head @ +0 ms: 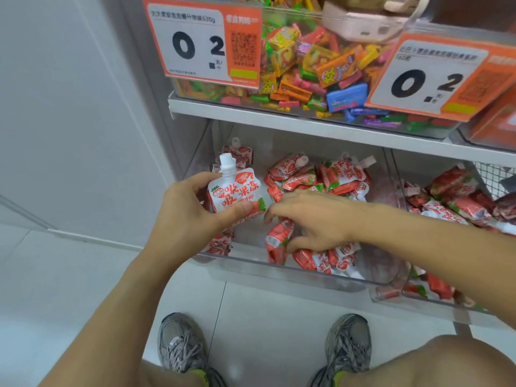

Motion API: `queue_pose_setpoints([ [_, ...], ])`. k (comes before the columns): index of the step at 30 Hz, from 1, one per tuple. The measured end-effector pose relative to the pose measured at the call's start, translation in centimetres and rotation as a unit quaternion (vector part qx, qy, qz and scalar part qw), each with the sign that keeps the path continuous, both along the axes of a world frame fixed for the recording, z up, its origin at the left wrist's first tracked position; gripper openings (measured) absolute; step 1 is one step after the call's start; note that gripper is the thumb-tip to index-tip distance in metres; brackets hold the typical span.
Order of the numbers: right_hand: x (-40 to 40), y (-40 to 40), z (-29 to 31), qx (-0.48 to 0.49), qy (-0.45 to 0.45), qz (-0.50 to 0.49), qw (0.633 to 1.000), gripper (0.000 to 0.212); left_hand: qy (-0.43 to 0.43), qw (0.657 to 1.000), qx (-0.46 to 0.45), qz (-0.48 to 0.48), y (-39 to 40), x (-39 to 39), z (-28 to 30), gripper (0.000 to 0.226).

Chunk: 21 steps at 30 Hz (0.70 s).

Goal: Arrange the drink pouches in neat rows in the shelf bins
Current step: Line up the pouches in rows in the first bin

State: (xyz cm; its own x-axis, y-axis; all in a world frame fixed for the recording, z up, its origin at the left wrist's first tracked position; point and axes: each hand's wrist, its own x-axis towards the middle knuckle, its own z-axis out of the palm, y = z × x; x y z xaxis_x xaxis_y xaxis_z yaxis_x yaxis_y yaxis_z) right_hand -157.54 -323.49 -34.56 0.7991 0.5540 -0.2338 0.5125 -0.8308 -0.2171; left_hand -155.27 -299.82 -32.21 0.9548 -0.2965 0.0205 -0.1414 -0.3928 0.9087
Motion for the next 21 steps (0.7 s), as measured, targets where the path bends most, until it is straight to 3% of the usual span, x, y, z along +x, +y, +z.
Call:
queue_pose_setpoints([
  [3, -0.4, 0.8, -0.4, 0.078, -0.027, -0.009, 0.997, 0.047, -0.002, 1.0, -0.013, 0.018, 0.4, 0.0, 0.1, 0.053],
  [5, -0.7, 1.8, -0.9, 0.083, 0.0, -0.044, 0.996, 0.048, -0.008, 0.999, -0.016, 0.033, 0.6, 0.1, 0.2, 0.05],
  [7, -1.0, 2.8, -1.5, 0.075, 0.11, -0.087, 0.987, 0.048, -0.015, 0.999, -0.023, 0.042, 0.7, 0.1, 0.4, 0.047],
  [10, -0.8, 3.3, -1.1, 0.133, 0.253, -0.188, 0.94, 0.046, -0.019, 0.999, -0.027, 0.035, 0.8, 0.0, 0.4, 0.048],
  [13, -1.1, 3.3, -0.1, 0.176, 0.217, -0.228, 0.933, 0.037, -0.021, 0.999, -0.023, 0.018, 0.8, -0.1, 0.1, 0.053],
  [17, -2.8, 3.8, -0.9, 0.233, 0.256, -0.191, 0.919, 0.039, -0.03, 0.999, -0.018, -0.005, 0.3, 0.0, -0.2, 0.053],
  [21, -4.1, 3.6, -2.7, 0.332, 0.281, -0.233, 0.87, 0.034, -0.037, 0.999, -0.009, -0.028, -0.4, 0.2, -0.5, 0.052],
])
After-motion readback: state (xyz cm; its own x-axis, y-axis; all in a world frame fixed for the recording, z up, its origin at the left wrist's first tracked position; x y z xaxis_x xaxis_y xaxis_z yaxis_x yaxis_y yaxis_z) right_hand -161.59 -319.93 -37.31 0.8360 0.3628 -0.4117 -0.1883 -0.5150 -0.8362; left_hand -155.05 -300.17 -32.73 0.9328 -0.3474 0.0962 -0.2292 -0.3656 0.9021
